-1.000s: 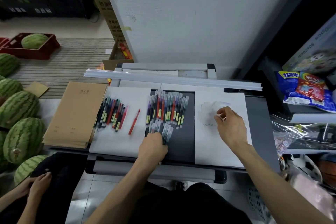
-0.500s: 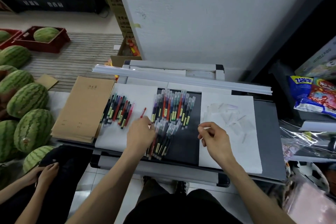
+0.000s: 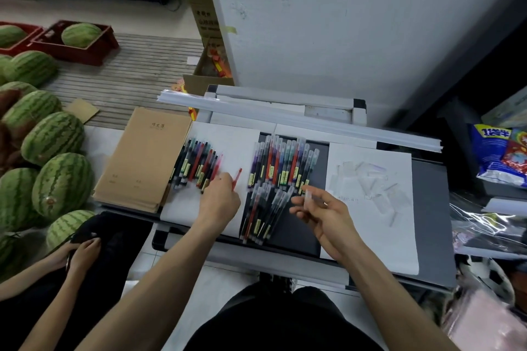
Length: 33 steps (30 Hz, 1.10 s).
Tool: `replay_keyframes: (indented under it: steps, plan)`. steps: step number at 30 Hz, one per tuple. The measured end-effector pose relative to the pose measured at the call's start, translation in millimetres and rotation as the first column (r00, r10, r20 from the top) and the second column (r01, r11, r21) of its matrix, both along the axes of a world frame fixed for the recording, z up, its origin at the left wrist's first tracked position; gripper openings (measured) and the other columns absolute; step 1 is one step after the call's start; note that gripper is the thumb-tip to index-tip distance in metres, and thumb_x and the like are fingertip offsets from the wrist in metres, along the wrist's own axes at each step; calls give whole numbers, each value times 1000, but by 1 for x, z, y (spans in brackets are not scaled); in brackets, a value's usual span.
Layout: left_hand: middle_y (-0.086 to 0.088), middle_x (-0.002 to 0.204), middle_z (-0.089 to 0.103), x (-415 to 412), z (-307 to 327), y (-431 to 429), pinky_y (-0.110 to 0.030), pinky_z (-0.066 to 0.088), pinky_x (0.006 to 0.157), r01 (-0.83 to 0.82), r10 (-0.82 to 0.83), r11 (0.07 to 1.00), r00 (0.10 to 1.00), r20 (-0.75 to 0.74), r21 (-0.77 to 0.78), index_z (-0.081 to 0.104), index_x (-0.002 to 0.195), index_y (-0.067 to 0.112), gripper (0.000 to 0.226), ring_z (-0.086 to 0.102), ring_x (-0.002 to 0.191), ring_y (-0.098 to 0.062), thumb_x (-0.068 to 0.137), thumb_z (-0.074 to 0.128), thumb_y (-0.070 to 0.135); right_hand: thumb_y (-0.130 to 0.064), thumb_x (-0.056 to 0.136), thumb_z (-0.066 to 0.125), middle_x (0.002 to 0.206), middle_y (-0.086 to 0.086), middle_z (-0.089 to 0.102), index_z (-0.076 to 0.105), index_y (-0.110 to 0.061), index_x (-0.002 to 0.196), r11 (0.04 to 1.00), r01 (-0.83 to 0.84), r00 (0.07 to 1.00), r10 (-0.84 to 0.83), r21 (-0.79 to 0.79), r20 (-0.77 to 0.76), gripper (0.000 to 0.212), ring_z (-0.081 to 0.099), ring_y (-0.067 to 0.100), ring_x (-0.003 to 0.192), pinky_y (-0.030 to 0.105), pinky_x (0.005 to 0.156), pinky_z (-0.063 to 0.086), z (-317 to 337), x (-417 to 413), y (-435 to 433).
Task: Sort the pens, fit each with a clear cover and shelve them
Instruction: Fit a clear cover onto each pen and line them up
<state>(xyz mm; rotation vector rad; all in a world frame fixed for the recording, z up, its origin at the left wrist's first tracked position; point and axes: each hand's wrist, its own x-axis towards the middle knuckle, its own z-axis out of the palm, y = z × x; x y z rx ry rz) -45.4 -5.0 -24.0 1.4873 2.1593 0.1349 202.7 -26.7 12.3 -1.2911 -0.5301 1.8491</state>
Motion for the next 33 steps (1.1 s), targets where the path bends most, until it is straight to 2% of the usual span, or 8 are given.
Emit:
replay_keyframes:
  steps: [3, 8, 15, 17, 21, 24, 29, 33]
  plan:
    - [2, 92, 63, 1, 11, -9, -38, 53, 65, -4, 2, 1000, 998, 68, 19, 55, 107, 15, 11, 61, 77, -16, 96, 54, 18, 3, 103, 53, 104, 23, 75, 63, -3, 121, 999, 20, 1000, -20, -26, -13, 22, 75, 29, 89, 26, 77, 62, 5, -7, 1]
    - [0, 70, 63, 14, 36, -28, -32, 36, 50, 10, -32, 997, 954, 298, 75, 59, 103, 15, 14, 50, 55, -14, 104, 45, 17, -6, 102, 61, 87, 15, 73, 75, -9, 116, 999, 30, 994, -26, -39, 105, 21, 61, 17, 67, 23, 62, 52, 9, -15, 3]
    - [2, 59, 56, 24, 55, -51, -37, 36, 50, 16, -112, 986, 805, 582, 167, 67, 93, 27, 23, 42, 49, -9, 108, 48, 25, -8, 92, 75, 67, 3, 40, 75, 5, 102, 993, 99, 994, -95, -72, 57, 17, 33, 15, 60, 25, 54, 32, 13, -32, 5]
    - [1, 58, 54, 26, 60, -54, -43, 38, 51, 25, -142, 981, 763, 630, 192, 68, 94, 27, 23, 42, 50, -12, 108, 50, 23, -13, 95, 70, 70, 4, 53, 72, 7, 105, 992, 116, 993, -115, -57, 16, 22, 44, 14, 61, 22, 54, 40, 17, -37, 5]
    - [2, 57, 52, 28, 62, -56, -41, 37, 50, 48, -192, 972, 727, 659, 229, 67, 94, 26, 20, 43, 49, -12, 107, 53, 20, -19, 102, 60, 102, 19, 76, 68, 2, 102, 989, 133, 989, -137, -61, -53, 23, 70, 18, 71, 25, 66, 62, 23, -47, 7]
    - [-4, 61, 55, 26, 63, -54, -43, 41, 52, 70, -215, 968, 730, 648, 242, 67, 96, 24, 18, 46, 50, -13, 107, 53, 21, -18, 102, 61, 105, 23, 75, 70, 2, 102, 991, 123, 989, -127, -54, -78, 22, 70, 17, 69, 27, 68, 63, 29, -51, 6]
    - [6, 59, 51, 23, 70, -54, -28, 35, 53, 59, -199, 973, 711, 675, 224, 68, 94, 24, 20, 41, 54, -10, 107, 54, 21, -24, 101, 62, 108, 22, 76, 72, -3, 102, 998, 55, 998, -54, 28, -24, 22, 72, 17, 78, 27, 72, 59, 39, -53, 5]
    - [4, 61, 52, 26, 70, -53, -28, 34, 54, 49, -202, 970, 709, 676, 238, 67, 90, 23, 21, 41, 54, -11, 107, 54, 21, -26, 103, 59, 104, 22, 76, 69, -3, 98, 996, 79, 995, -76, 37, -60, 25, 73, 20, 78, 27, 69, 59, 42, -49, 7]
